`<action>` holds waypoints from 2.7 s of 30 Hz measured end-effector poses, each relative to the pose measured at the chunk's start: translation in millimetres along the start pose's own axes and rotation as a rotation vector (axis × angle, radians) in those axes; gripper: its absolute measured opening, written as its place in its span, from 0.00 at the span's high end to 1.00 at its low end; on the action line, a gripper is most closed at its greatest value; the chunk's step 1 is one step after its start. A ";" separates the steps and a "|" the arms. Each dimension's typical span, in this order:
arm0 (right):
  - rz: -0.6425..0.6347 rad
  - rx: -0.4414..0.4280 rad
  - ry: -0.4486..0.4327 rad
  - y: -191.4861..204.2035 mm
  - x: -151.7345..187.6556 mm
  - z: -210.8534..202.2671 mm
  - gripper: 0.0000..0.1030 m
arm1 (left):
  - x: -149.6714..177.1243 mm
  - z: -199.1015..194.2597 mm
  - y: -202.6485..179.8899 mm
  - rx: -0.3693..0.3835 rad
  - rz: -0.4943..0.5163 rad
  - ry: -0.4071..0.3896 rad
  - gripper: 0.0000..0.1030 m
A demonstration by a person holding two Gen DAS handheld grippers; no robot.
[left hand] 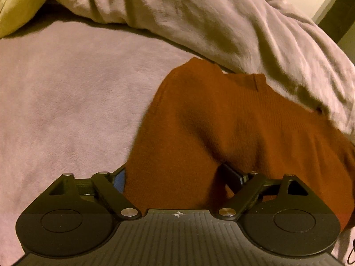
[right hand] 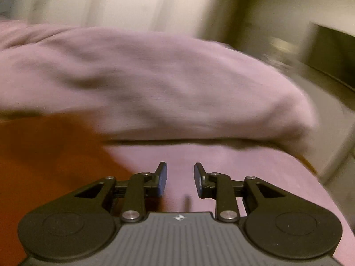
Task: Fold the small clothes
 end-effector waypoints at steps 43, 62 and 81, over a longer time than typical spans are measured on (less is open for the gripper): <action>0.417 -0.591 0.006 -26.5 106.4 -135.4 0.48 | 59.3 -85.5 -286.7 0.285 0.413 0.009 0.90; 0.212 -0.879 0.024 94.2 34.6 -149.1 0.35 | 82.8 -103.0 -48.7 0.025 0.072 -0.031 0.50; 0.244 -0.672 0.047 48.6 76.2 -140.1 0.92 | 46.9 -81.8 -121.3 0.046 0.197 -0.097 0.36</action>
Point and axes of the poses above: each gripper's, at about its wrist camera, not at the fingertips, and z roughly the way its jaws point, y to its left, x to its underside, the point moved 8 cm from there along z, roughly the way its jaws point, and after that the axes turned 6 degrees about -x, right-handed, at the moved point
